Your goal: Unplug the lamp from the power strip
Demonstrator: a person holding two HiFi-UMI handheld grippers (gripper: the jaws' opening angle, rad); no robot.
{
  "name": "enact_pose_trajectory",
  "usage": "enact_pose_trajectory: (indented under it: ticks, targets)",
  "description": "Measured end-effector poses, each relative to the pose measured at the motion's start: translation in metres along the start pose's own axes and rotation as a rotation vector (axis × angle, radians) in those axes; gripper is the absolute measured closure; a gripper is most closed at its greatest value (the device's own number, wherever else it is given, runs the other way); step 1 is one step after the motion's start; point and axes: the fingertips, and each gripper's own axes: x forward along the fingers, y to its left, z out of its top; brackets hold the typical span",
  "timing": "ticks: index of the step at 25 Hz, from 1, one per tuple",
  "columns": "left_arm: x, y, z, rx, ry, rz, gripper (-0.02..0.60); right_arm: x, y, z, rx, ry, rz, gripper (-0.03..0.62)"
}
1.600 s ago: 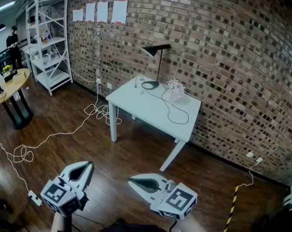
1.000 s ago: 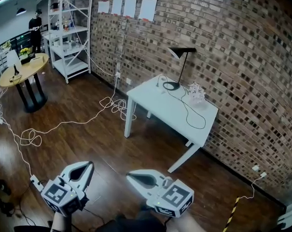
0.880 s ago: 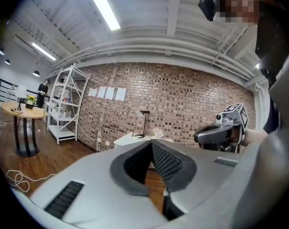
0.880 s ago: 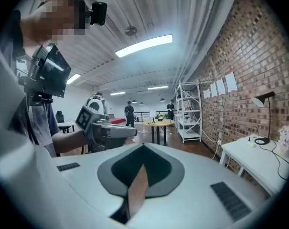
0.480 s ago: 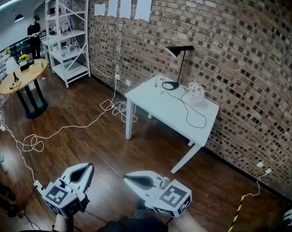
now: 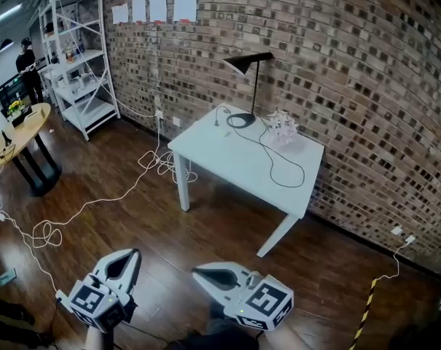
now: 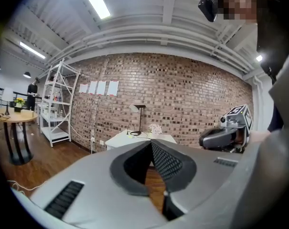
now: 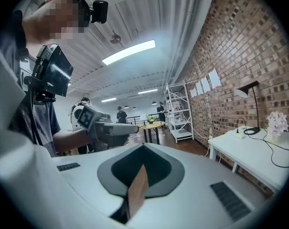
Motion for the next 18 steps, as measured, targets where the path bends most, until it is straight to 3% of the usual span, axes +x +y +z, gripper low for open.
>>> enact_pose_trajectory:
  ticks: [9,14,18]
  targets:
    - [0.094,-0.004,0.002,0.005,0.102,-0.039,0.577,-0.015,-0.088,-0.006,0.066,-0.003,-0.044,0.605]
    - [0.137,-0.015,0.028,0.067,0.090,-0.020,0.575,-0.028,-0.130,0.010,0.114,-0.046,0.018,0.606]
    - [0.162,-0.023,0.035,0.105,0.097,-0.007,0.575,-0.028,-0.152,0.014,0.088,-0.036,0.051,0.606]
